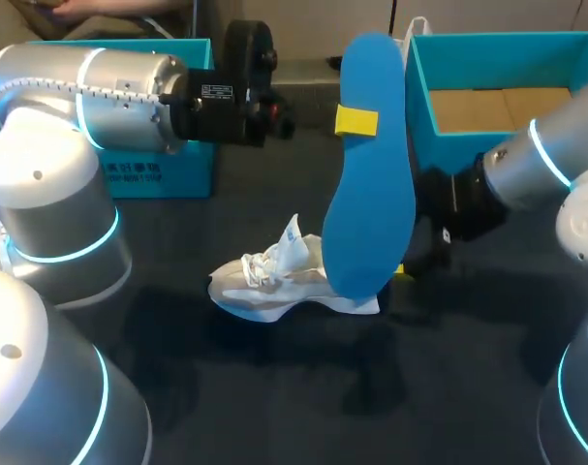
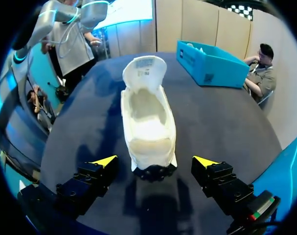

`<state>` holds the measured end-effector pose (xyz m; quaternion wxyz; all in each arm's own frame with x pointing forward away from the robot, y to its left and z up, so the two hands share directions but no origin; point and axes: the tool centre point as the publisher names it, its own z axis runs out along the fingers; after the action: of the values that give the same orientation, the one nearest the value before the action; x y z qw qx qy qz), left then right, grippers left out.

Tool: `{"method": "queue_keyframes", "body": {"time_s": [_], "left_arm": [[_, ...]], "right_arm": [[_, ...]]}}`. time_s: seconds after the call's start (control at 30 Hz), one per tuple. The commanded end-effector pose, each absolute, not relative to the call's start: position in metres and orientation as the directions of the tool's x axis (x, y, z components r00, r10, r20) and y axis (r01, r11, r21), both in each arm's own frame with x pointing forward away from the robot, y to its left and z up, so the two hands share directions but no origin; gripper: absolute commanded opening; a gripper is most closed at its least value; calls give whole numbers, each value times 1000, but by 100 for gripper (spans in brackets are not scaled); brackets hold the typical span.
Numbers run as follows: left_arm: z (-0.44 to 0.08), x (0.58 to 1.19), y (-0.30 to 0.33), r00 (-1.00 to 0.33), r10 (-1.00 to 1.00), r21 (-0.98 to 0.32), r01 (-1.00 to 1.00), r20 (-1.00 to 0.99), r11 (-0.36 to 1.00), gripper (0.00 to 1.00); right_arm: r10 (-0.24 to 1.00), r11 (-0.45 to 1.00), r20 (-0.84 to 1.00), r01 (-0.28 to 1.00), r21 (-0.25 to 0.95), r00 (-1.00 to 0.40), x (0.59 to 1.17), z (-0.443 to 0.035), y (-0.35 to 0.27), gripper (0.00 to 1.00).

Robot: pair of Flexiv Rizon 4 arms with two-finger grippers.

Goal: Take the shoe out of the shoebox, open the shoe tongue, remove and reinsert the insole, then place the shoe into the shoebox

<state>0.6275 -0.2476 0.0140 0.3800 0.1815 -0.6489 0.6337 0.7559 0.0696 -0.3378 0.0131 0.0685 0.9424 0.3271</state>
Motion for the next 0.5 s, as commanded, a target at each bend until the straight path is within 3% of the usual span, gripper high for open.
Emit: {"method": "queue_keyframes", "body": {"time_s": [0.03,0.5], "left_arm": [[13,627,-248,-646,245,-685,-717,723,129,0],[13,627,-248,-646,245,-685,-717,723,129,0]], "right_arm": [[170,894,15,160,418,-985,754,-325,78,100],[178,953,-5,171,249,-984,756,-303,95,100]]}}
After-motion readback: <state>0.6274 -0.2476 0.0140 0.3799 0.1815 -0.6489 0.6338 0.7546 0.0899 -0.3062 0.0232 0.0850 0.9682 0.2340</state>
